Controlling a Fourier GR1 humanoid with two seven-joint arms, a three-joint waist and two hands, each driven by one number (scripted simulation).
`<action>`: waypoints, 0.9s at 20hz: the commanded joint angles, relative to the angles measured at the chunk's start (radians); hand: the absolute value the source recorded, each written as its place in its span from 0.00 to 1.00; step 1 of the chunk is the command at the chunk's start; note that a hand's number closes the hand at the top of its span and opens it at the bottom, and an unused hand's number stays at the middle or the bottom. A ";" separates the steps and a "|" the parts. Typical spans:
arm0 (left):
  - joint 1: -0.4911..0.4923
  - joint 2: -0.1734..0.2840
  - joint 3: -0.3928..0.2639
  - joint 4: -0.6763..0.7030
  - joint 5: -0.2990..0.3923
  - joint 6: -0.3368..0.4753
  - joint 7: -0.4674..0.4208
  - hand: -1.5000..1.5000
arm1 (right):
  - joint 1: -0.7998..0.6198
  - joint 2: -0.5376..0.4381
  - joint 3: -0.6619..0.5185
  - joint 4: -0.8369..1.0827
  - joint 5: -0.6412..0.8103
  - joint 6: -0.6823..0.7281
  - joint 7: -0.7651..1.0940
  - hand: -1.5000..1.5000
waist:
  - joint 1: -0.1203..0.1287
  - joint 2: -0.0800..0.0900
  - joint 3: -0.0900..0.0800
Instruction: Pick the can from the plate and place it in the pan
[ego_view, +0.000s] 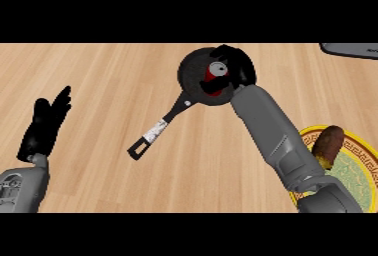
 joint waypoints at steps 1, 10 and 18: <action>-0.029 -0.029 -0.024 0.021 -0.025 0.025 0.011 0.50 | -0.033 0.000 -0.027 0.068 -0.068 0.009 -0.053 0.00 | 0.012 0.006 0.000; -0.053 -0.013 -0.014 0.026 -0.009 0.000 0.009 0.50 | -0.026 0.000 -0.108 0.073 -0.188 -0.091 -0.236 0.00 | 0.034 0.013 0.002; -0.015 -0.029 -0.018 0.015 -0.024 0.026 0.002 0.50 | -0.058 0.000 -0.195 0.067 -0.294 -0.199 -0.335 0.00 | -0.003 -0.006 0.000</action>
